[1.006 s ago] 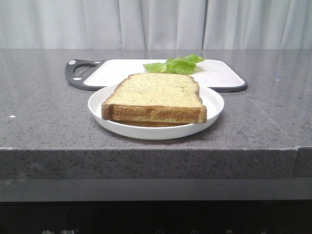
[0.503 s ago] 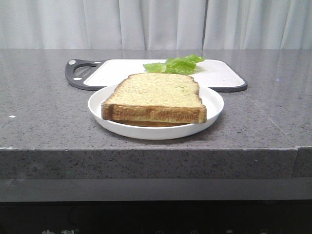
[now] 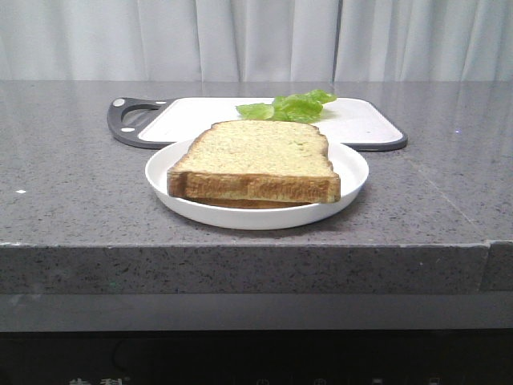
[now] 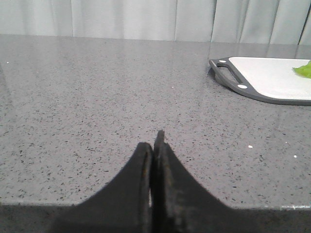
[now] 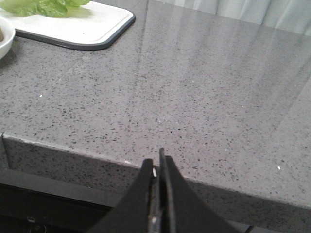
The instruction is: Left arm grabs bread, right arm adds lettuce
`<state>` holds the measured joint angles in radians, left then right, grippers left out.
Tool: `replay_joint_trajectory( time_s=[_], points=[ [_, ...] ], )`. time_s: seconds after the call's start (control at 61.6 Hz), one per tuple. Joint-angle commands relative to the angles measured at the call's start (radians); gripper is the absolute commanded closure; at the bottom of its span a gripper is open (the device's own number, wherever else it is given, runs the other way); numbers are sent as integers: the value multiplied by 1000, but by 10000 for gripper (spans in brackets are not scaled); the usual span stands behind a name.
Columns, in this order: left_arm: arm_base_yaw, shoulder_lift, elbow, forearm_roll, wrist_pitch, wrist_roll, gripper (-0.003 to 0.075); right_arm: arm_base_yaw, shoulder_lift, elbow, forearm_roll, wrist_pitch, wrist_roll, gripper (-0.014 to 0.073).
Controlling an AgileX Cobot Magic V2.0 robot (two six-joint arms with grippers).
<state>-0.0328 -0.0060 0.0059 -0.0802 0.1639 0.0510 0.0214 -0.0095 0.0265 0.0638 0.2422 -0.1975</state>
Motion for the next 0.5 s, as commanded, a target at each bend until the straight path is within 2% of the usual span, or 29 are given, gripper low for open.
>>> replay_joint_trajectory(
  time_s=[0.0,0.244,0.487],
  points=[
    [1,-17,7,-9,-88,-6,739,-4,-20,-4,-7,-88,-5,652],
    [1,-17,7,-9,-88,-6,739,-4,-20,-4,79,-126,-5,652],
    [1,-17,7,-9,-88,-6,739,-4,-20,-4,79,-127,-5,652]
  ],
)
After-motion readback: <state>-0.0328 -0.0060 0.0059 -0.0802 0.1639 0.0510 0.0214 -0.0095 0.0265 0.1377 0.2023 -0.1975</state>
